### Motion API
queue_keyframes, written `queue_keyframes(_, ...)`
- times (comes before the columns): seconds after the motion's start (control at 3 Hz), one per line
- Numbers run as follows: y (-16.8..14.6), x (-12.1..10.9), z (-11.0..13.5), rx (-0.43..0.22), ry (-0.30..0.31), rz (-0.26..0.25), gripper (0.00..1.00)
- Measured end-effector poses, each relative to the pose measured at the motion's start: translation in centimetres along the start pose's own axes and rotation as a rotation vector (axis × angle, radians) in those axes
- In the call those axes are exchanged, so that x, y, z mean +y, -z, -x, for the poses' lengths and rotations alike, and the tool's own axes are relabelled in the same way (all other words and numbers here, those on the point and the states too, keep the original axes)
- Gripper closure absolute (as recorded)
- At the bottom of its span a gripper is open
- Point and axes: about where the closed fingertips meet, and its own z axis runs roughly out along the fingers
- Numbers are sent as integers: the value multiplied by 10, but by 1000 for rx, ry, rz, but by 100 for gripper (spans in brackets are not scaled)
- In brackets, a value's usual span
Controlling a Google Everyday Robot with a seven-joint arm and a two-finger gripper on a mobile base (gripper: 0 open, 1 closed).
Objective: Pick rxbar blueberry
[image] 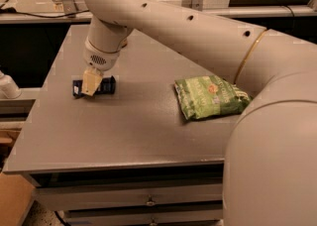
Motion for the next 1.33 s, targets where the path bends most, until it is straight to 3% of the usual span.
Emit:
queue_keyframes(0.33, 1, 0, 1, 0, 0, 0, 100)
queue_keyframes(0.67, 47, -11, -3, -16, -25, -33, 100)
queue_keyframes(1.0, 117, -24, -7, -61, -48, -86, 100)
queue_keyframes(1.33, 120, -25, -3, -69, -46, -91, 100)
